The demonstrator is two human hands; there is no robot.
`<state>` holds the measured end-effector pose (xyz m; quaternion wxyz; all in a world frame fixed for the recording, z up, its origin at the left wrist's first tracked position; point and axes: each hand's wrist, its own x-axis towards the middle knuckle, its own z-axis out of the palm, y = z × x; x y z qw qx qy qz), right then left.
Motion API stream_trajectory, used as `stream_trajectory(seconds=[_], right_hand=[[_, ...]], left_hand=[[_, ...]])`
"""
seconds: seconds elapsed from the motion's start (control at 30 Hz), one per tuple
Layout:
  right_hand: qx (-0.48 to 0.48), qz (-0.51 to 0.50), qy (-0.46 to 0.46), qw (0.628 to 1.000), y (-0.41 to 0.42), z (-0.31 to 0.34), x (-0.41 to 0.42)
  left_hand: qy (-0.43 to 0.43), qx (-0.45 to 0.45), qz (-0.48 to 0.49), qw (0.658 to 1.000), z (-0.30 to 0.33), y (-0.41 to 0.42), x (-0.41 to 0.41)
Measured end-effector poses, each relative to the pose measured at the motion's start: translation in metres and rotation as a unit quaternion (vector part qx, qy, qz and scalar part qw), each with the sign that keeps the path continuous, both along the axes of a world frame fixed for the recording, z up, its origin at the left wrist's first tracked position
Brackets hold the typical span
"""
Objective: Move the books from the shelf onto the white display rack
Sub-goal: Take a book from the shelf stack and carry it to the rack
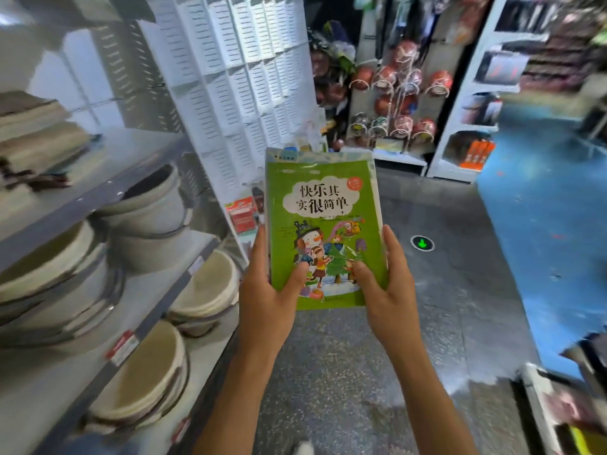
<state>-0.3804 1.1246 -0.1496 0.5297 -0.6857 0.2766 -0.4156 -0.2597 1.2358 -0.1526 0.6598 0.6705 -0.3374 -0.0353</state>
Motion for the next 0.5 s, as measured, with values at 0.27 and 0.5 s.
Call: stream_trajectory(seconds=[0.27,0.5], right_hand=[[0.018,-0.031,0.005,0.999,-0.15,0.02,0.086],[0.037,-0.05,-0.006,0.998,-0.262,0.02,0.134]], left_hand=[[-0.004,0.017,-0.045,0.999,0.018,-0.163,0.095],[-0.009,0.024,-0.058,0.998,0.021,-0.278,0.138]])
